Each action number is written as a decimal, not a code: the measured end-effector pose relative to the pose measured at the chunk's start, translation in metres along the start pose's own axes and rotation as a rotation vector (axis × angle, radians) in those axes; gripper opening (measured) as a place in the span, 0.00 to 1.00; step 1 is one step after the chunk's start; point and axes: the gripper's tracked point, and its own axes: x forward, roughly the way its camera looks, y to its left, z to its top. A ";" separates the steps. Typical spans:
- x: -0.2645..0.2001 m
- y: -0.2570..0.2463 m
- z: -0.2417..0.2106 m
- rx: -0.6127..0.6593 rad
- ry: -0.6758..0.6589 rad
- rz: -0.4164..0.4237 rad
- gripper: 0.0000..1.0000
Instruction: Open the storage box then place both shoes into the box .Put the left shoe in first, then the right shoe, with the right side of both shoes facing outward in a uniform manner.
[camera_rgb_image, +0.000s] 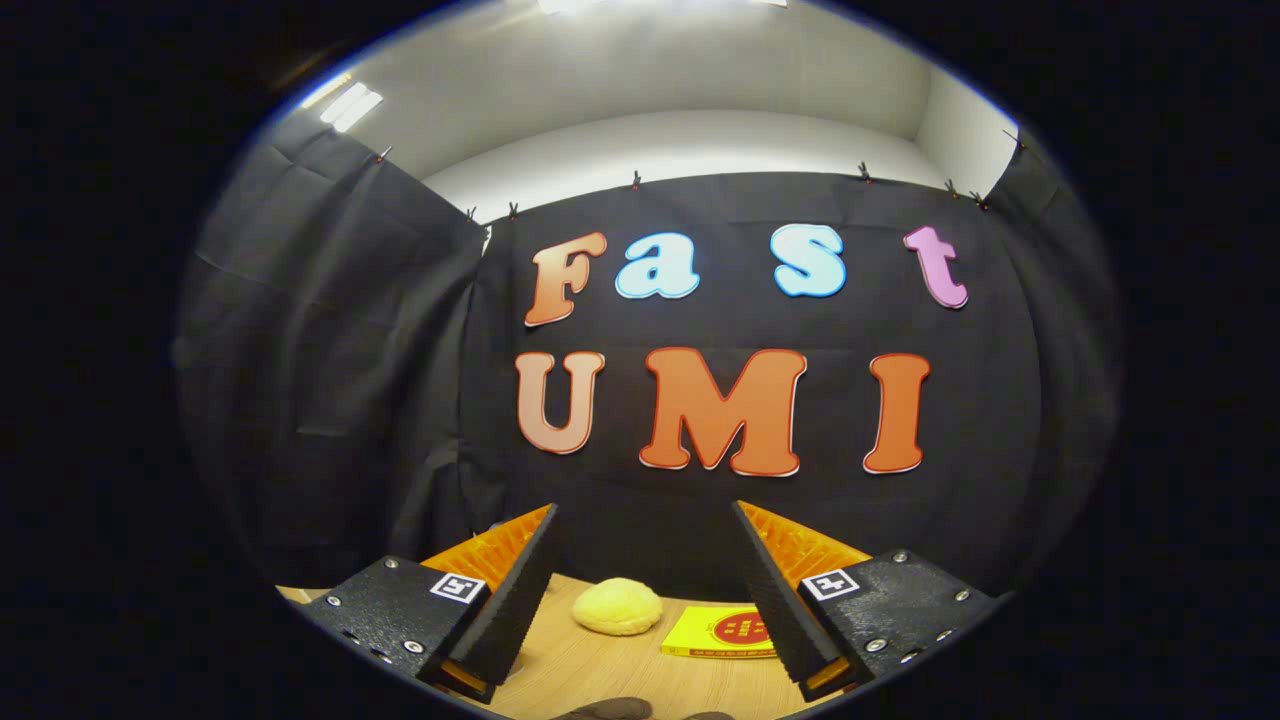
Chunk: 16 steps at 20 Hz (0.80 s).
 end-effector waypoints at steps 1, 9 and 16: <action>0.001 0.005 -0.010 0.003 0.025 0.013 0.99; 0.002 0.083 -0.097 0.165 0.304 0.255 0.99; -0.026 0.147 -0.191 0.382 0.675 0.424 0.98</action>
